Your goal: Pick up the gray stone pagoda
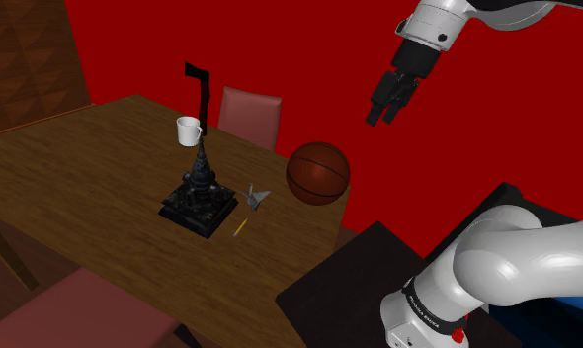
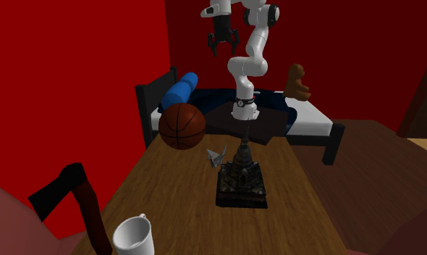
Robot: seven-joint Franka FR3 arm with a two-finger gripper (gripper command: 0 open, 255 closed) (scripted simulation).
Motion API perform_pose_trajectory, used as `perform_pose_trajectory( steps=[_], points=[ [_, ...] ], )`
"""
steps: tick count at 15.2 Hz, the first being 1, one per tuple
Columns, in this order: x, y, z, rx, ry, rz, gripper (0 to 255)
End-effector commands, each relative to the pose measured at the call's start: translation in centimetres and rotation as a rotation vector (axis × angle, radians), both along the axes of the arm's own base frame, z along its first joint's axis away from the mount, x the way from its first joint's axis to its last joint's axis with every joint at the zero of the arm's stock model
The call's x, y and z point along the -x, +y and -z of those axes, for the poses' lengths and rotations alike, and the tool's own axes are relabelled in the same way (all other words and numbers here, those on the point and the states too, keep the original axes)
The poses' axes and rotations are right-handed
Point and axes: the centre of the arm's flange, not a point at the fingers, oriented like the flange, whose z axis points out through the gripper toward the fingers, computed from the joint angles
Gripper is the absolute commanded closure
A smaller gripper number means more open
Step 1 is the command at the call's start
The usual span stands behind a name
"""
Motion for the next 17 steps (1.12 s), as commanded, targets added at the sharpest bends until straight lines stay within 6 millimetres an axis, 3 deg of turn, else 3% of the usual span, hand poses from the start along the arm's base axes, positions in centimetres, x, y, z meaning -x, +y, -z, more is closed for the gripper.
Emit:
perform_pose_trajectory(
  steps=[1,17],
  points=[
    [0.0,0.0,0.0,0.000,0.000,0.000,0],
    [-10.3,6.5,13.6,-0.081,-0.344,-0.347,0]
  ],
)
